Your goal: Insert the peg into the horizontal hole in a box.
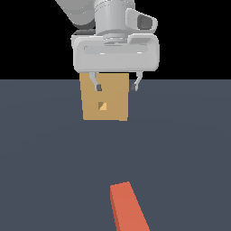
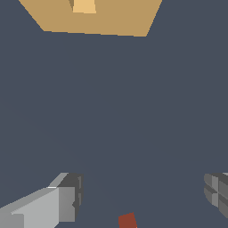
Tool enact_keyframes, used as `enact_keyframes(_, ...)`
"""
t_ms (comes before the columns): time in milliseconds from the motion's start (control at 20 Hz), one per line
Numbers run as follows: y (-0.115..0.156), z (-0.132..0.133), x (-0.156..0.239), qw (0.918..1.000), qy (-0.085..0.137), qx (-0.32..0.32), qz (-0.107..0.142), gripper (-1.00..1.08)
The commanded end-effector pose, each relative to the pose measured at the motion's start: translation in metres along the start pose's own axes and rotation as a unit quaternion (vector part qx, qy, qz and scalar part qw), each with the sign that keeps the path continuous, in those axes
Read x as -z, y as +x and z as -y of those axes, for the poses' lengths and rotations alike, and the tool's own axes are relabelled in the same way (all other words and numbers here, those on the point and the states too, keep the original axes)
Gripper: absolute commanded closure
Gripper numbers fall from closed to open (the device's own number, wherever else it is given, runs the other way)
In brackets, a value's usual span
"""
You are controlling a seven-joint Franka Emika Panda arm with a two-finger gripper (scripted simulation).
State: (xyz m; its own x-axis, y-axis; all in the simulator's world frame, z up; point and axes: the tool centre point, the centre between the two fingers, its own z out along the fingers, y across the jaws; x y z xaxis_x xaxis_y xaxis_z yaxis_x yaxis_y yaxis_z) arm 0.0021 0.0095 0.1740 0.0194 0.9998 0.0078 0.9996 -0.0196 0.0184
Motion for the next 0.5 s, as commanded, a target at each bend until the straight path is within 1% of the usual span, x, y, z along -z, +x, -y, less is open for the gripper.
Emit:
enact_keyframes(0, 0.0, 0.0, 0.0, 1.0, 0.0, 0.0, 0.0, -0.92)
enact_keyframes(250, -0.006, 0.0, -0.002, 1.0, 0.0, 0.003, 0.0, -0.92)
enact_keyframes(450, -0.021, 0.0, -0.007, 1.0, 0.001, 0.009, 0.0, -0.92)
